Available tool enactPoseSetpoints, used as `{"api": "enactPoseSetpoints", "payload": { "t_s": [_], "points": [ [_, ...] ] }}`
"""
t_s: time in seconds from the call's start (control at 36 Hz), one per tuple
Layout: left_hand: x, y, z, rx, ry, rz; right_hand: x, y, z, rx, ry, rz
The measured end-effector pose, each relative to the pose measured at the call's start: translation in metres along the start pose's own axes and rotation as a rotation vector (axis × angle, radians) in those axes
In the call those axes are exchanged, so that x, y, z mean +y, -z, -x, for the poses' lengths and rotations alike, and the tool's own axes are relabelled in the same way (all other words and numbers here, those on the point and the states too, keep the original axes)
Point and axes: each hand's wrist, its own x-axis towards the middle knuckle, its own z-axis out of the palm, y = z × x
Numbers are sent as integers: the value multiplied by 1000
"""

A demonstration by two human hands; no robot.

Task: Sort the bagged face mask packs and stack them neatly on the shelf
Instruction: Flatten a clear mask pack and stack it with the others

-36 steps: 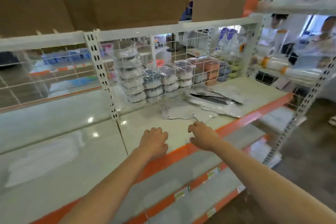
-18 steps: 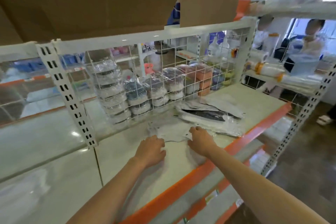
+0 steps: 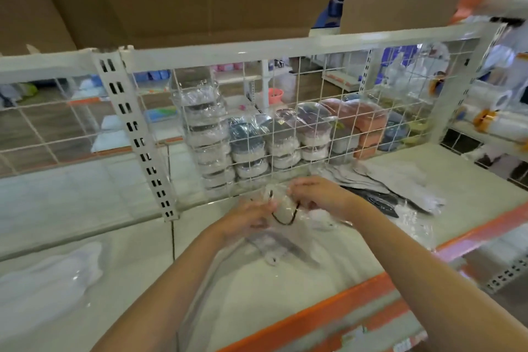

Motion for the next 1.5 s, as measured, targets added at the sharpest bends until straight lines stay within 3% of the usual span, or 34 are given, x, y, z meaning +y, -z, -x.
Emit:
{"api": "enactPoseSetpoints", "payload": {
  "t_s": [0.06, 0.14, 0.28, 0.33, 0.42, 0.53, 0.67, 0.94, 1.03, 1.11, 1.17, 1.36, 1.5],
  "points": [
    [-3, -8, -3, -32, 58, 84, 9, 7, -9, 115, 35, -90],
    [-6, -20, -11, 130, 73, 130, 28, 17, -20, 280, 9, -126],
    [-14, -31, -22, 376, 65, 253, 69, 47, -13, 248, -129, -154],
    [-17, -36, -23, 416, 71, 290, 88, 59, -7, 179, -220, -8],
    [-21, -47, -26, 438, 80, 368, 114, 78, 2, 178, -228, 464],
    [-26, -67, -34, 493, 108, 448, 134, 102, 6, 224, -134, 506],
    [-28, -96, -43, 490, 99, 496, 164, 139, -1, 123, -184, 847],
    [-38, -131, -27, 615, 68, 444, 166, 156, -18, 214, -230, 974],
    [-39, -132, -26, 685, 71, 436, 155, 138, -24, 263, -60, 964],
    [-38, -130, -22, 714, 58, 468, 154, 114, -30, 157, 102, 904],
    [-41, -131, -17, 710, 48, 494, 157, 102, -32, 112, 107, 946],
    [-62, -145, -12, 787, 18, 570, 154, 83, -27, 266, 221, 1253],
    [-63, -148, -9, 853, -46, 510, 144, 85, -26, 282, 166, 1262]
  ]
}}
